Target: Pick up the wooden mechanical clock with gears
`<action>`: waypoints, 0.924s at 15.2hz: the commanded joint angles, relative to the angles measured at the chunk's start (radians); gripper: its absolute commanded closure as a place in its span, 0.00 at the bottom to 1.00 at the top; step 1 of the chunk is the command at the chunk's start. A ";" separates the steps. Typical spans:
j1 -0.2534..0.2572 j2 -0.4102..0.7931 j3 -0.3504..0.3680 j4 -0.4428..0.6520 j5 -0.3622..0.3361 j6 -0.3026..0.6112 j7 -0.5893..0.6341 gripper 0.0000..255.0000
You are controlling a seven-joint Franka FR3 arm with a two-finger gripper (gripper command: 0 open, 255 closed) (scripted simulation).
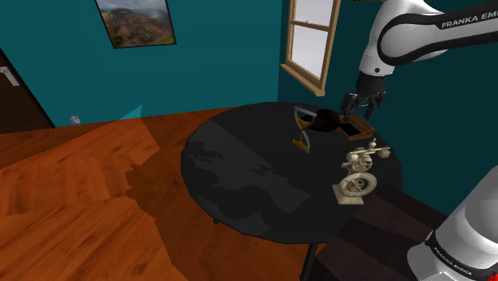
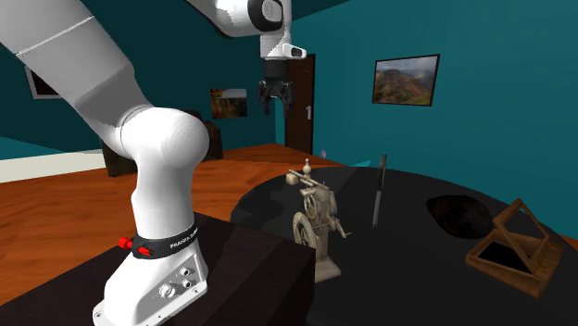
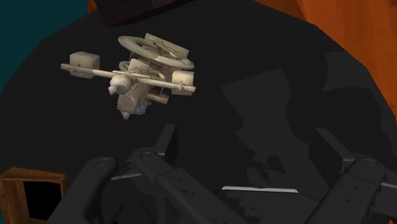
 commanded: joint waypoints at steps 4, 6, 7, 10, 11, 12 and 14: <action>-0.060 0.100 -0.027 -0.059 -0.045 0.139 0.040 0.00; -0.083 0.147 -0.038 -0.073 -0.063 0.193 0.058 0.00; -0.095 0.172 -0.043 -0.079 -0.072 0.220 0.068 0.00; -0.130 0.250 -0.061 -0.092 -0.099 0.299 0.098 0.00; -0.142 0.277 -0.067 -0.094 -0.108 0.325 0.108 0.00; -0.153 0.305 -0.074 -0.096 -0.118 0.351 0.119 0.00; -0.176 0.362 -0.088 -0.097 -0.136 0.401 0.141 0.00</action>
